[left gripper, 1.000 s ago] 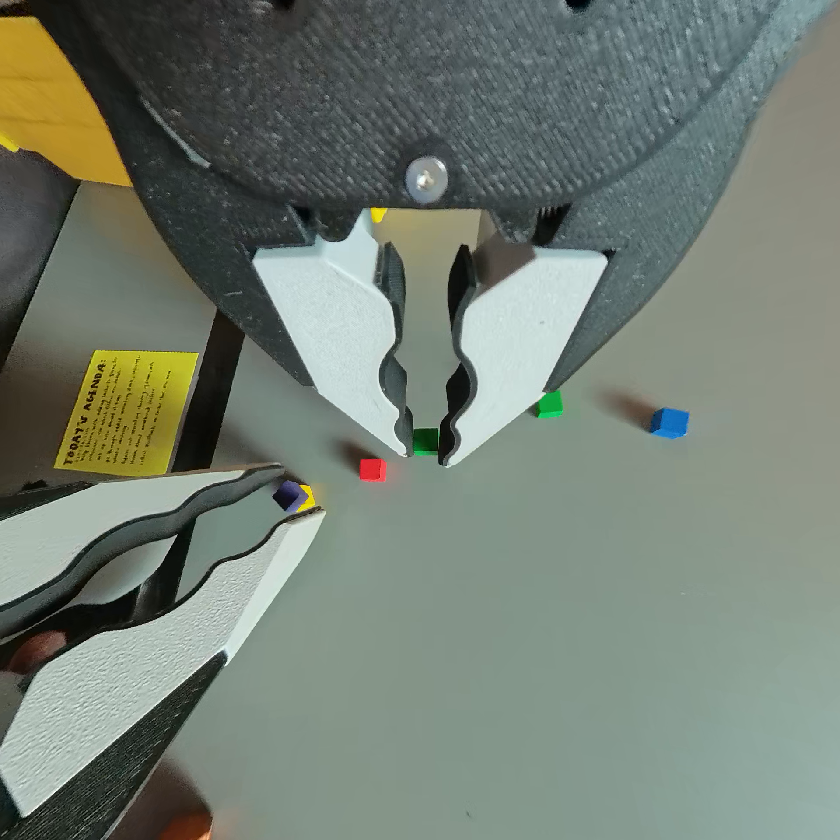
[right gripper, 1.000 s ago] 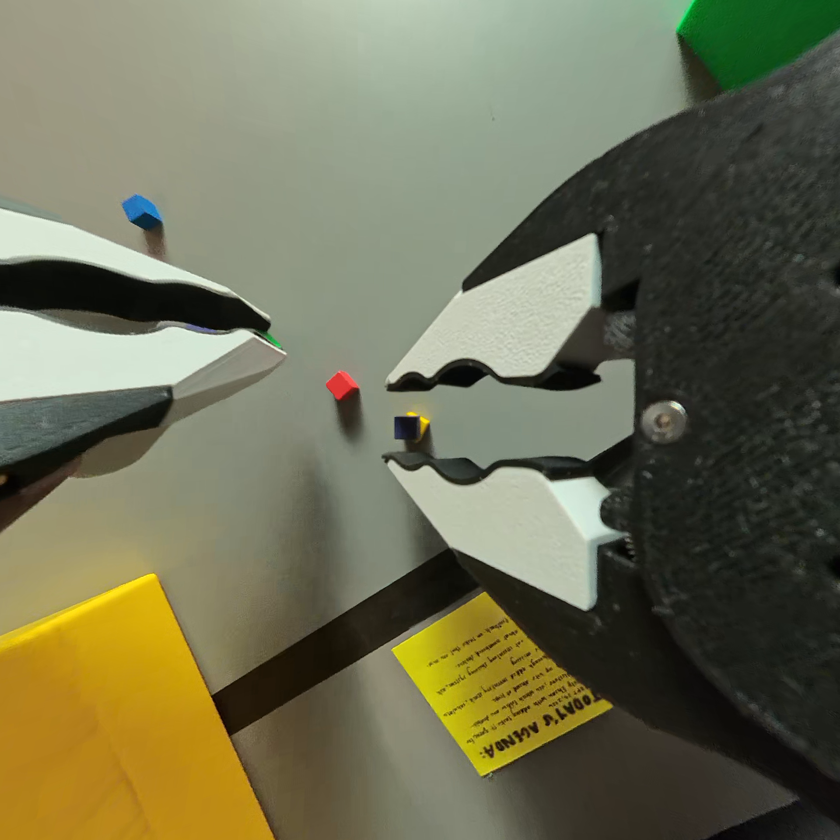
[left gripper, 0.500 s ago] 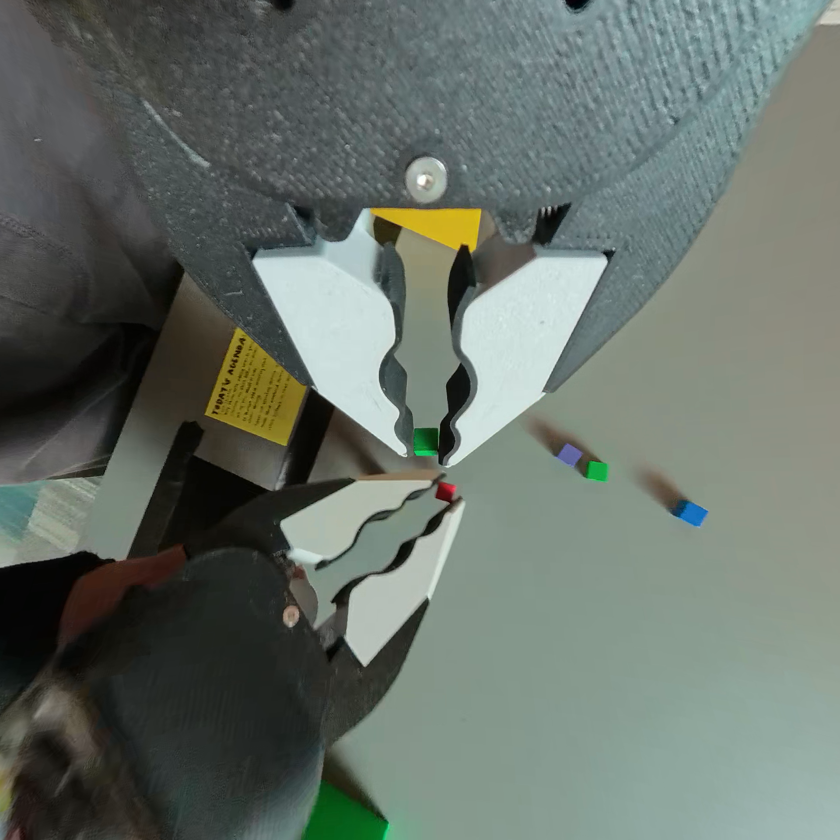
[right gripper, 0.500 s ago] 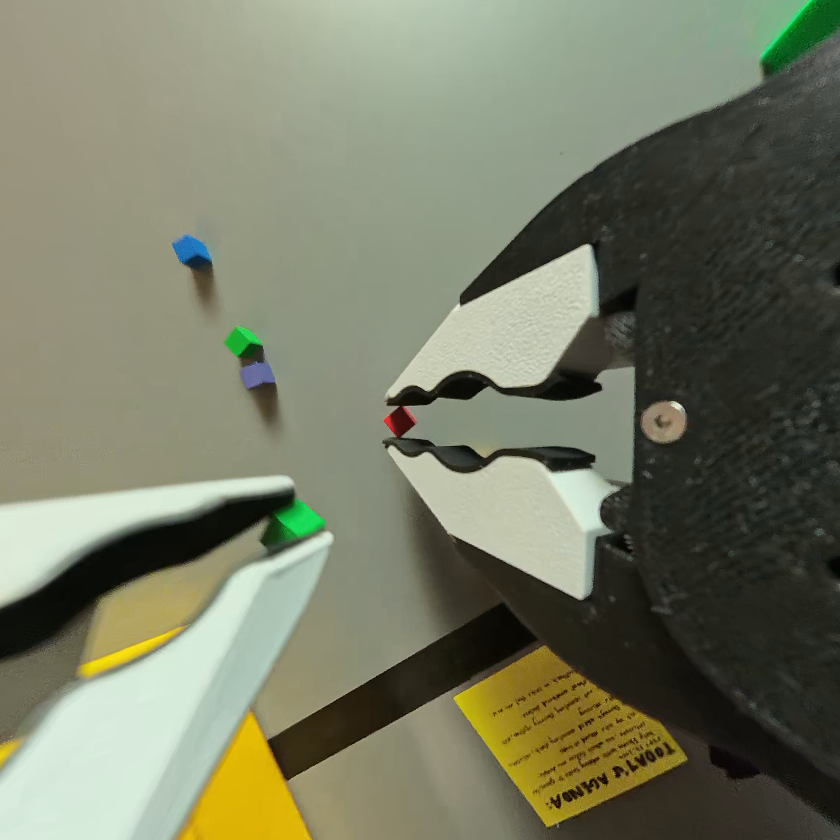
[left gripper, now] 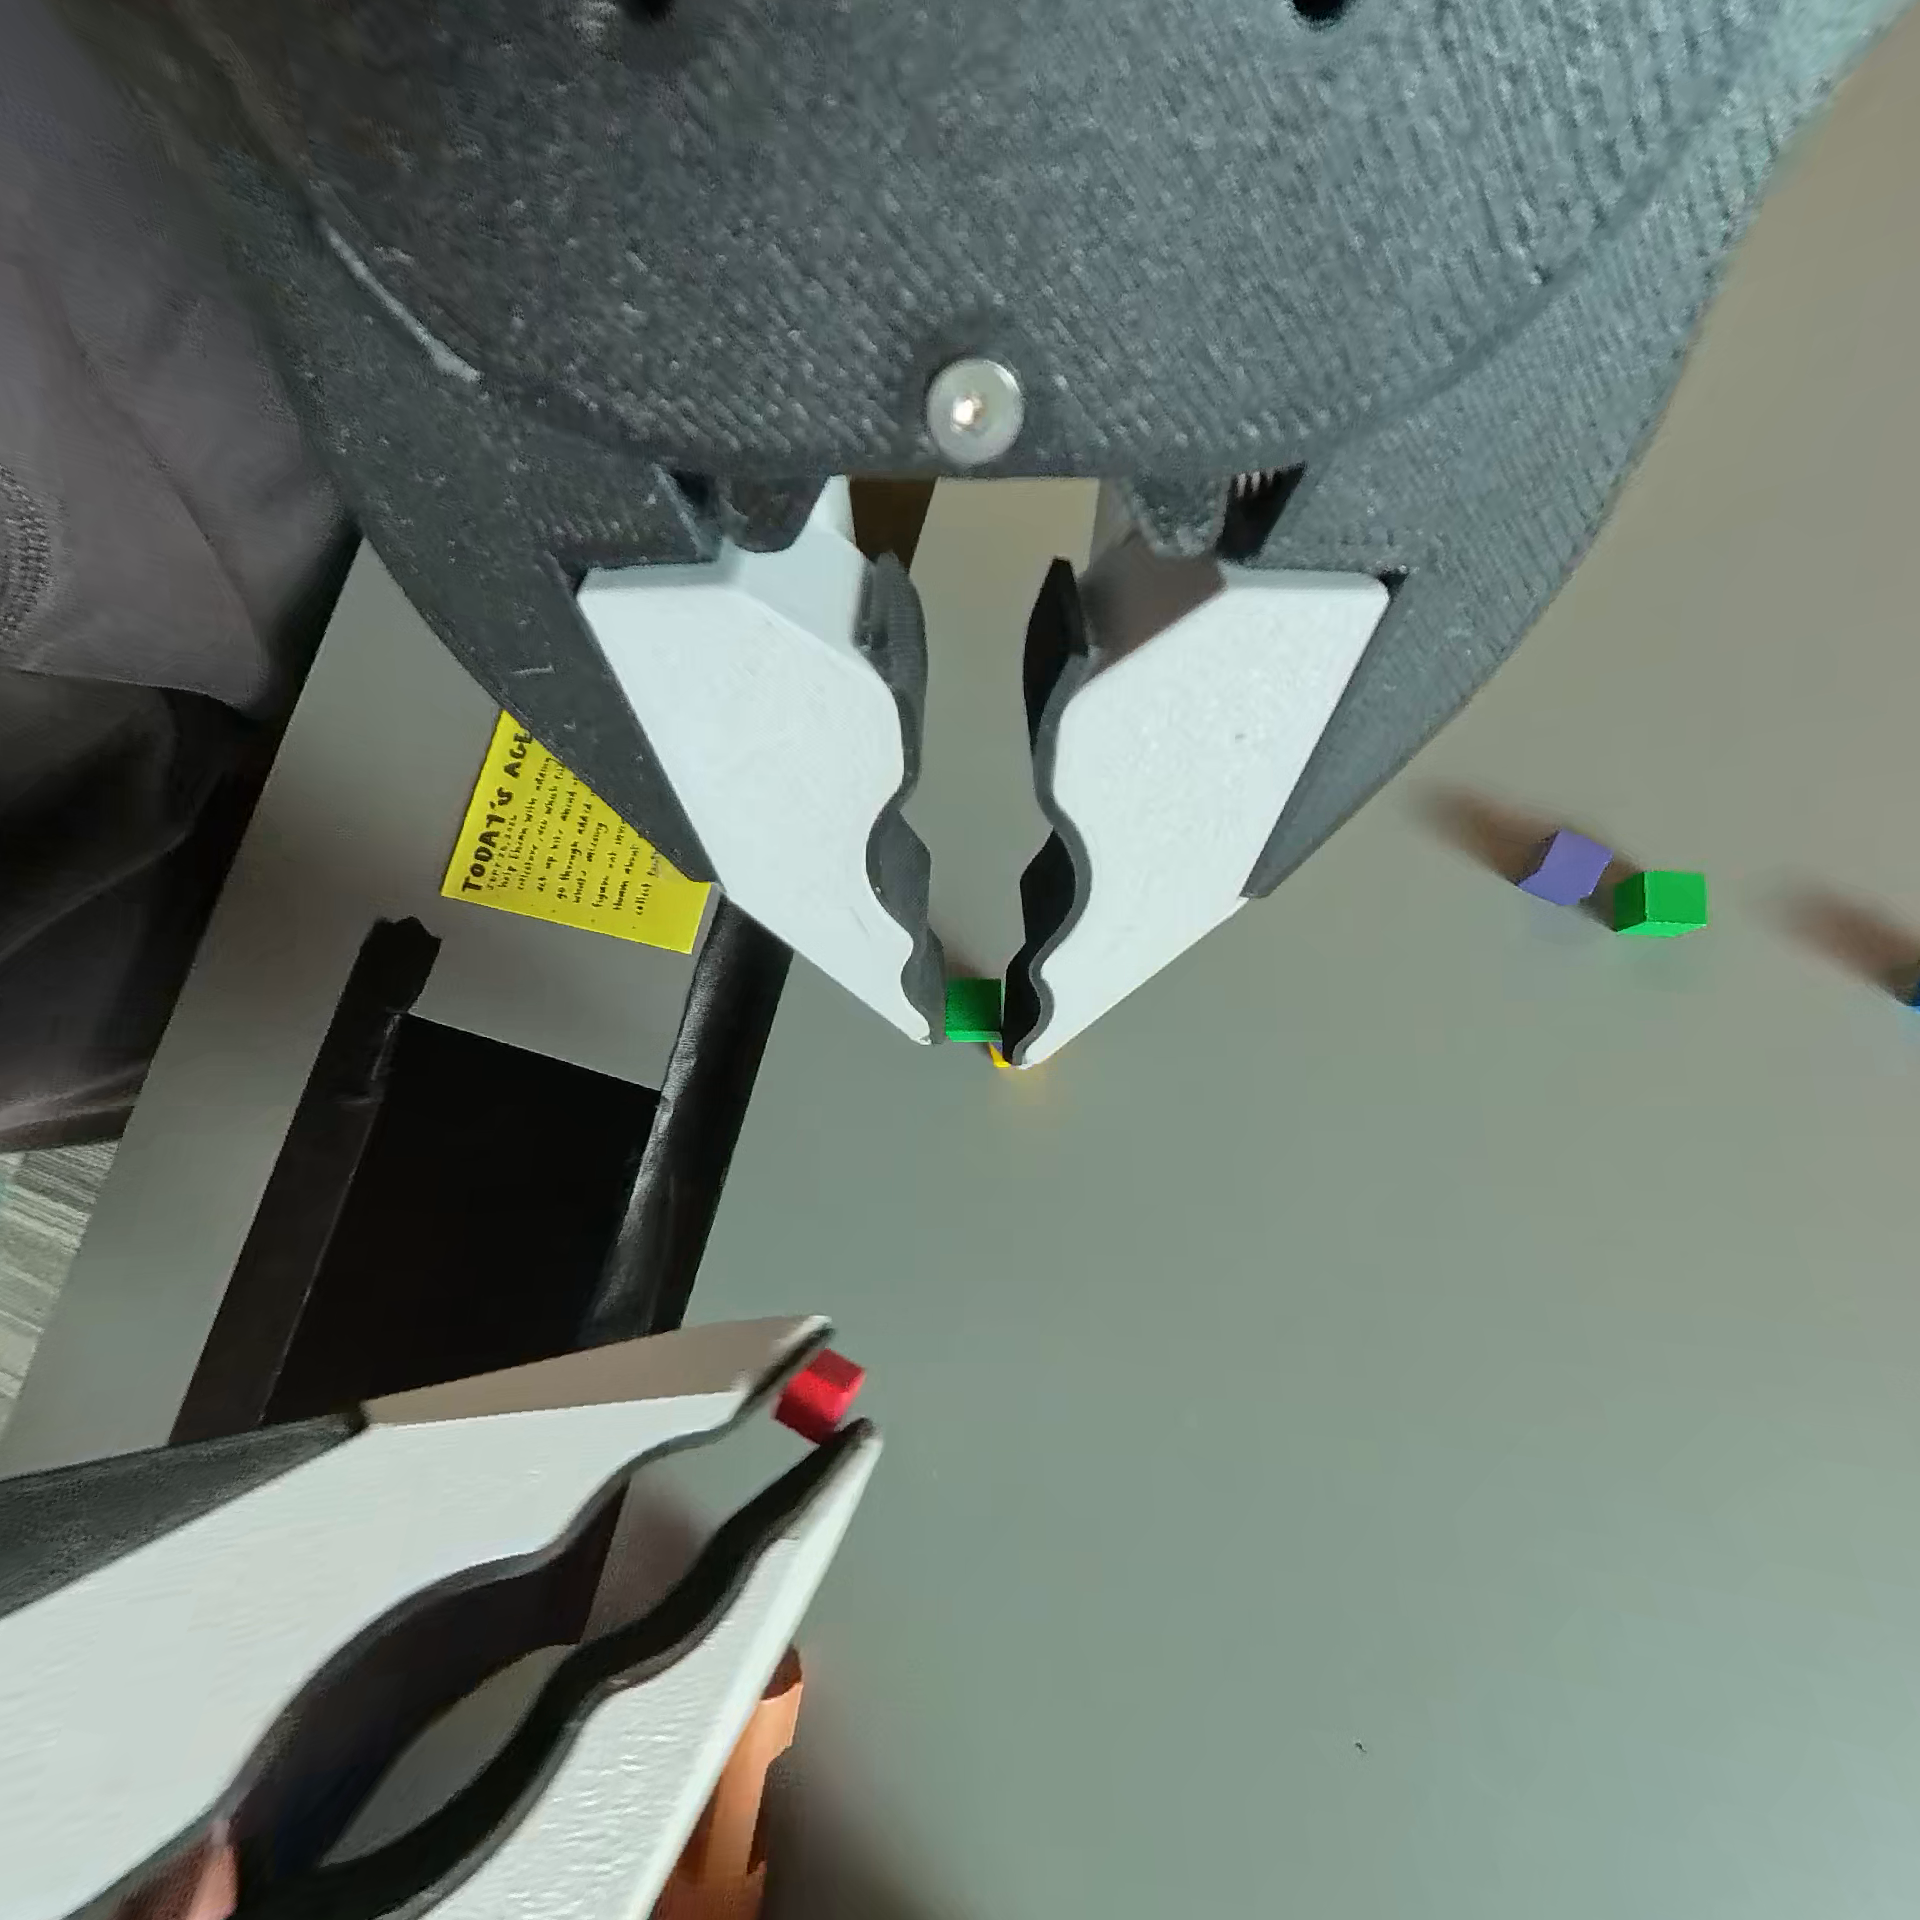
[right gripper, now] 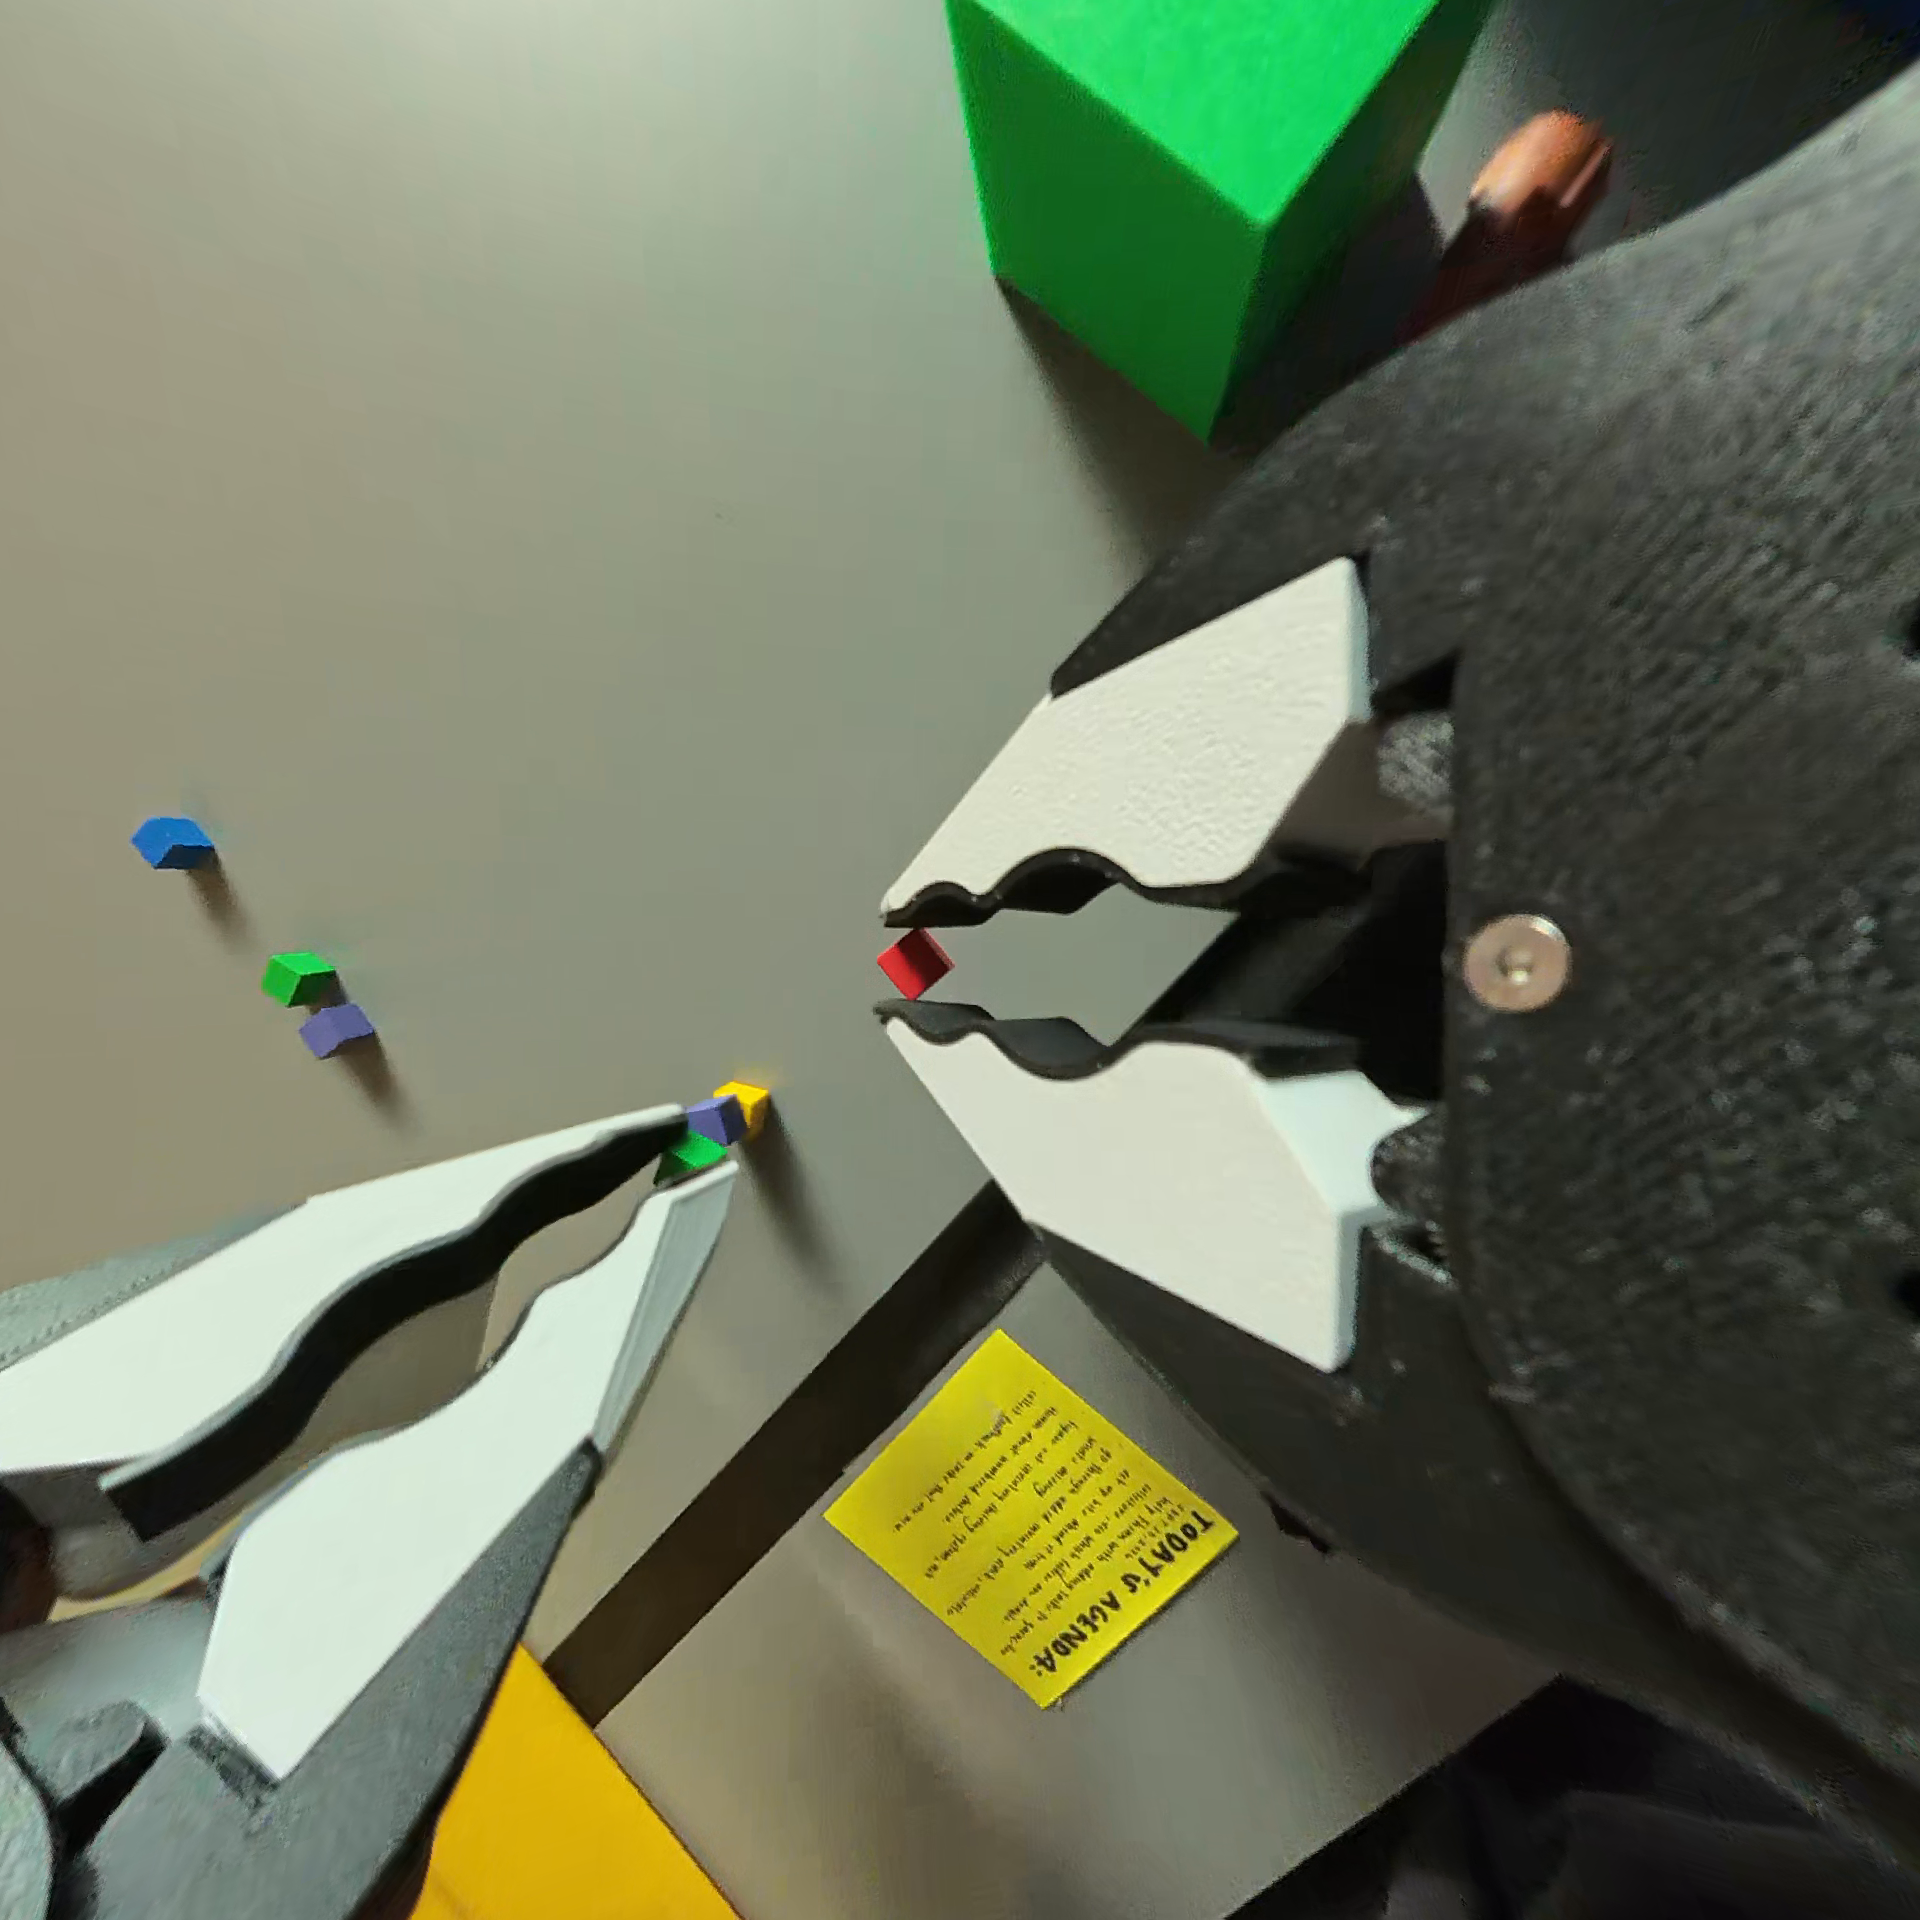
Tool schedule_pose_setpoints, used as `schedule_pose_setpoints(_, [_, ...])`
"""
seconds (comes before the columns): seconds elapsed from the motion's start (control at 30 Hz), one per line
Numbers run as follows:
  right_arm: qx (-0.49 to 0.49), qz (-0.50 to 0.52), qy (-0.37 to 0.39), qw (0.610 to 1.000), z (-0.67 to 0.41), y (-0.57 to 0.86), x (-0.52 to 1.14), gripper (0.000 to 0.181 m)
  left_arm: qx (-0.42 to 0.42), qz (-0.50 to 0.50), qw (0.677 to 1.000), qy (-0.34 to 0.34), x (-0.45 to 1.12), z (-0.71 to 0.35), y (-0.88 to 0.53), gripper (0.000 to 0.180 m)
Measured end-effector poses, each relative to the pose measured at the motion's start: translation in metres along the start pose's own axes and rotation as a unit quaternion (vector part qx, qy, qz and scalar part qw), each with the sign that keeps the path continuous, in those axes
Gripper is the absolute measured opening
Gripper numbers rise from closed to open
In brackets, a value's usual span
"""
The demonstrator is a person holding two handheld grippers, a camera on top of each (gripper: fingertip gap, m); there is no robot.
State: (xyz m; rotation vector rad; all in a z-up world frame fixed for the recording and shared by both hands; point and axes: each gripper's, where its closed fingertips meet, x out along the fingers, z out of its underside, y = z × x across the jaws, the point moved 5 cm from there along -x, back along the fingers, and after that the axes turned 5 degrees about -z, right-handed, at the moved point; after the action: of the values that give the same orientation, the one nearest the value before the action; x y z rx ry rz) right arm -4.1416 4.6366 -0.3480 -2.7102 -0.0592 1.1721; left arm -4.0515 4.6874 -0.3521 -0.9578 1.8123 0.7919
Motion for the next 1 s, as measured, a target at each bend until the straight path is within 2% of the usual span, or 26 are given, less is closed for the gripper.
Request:
schedule_pose_setpoints(0.33, [0.02,-0.004,0.006,1.0,0.016,-0.019,-0.003,0.013,-0.001,-0.007,1.0,0.003,0.005,0.0,-0.007,0.009])
schedule_pose_setpoints(0.53, [0.01,-0.005,0.011,1.0,0.009,-0.021,-0.004,0.013,-0.009,-0.001,1.0,0.007,-0.001,0.002,-0.006,0.021])
schedule_pose_setpoints(0.73, [-0.032,-0.024,0.013,0.999,-0.013,-0.029,0.013,0.013,-0.063,-0.011,0.997,0.04,-0.028,0.004,-0.023,0.025])
schedule_pose_setpoints(1.0, [-0.071,-0.046,0.01,0.996,-0.039,-0.04,0.042,0.012,-0.1,-0.063,0.992,0.045,-0.047,0.015,-0.065,0.025])
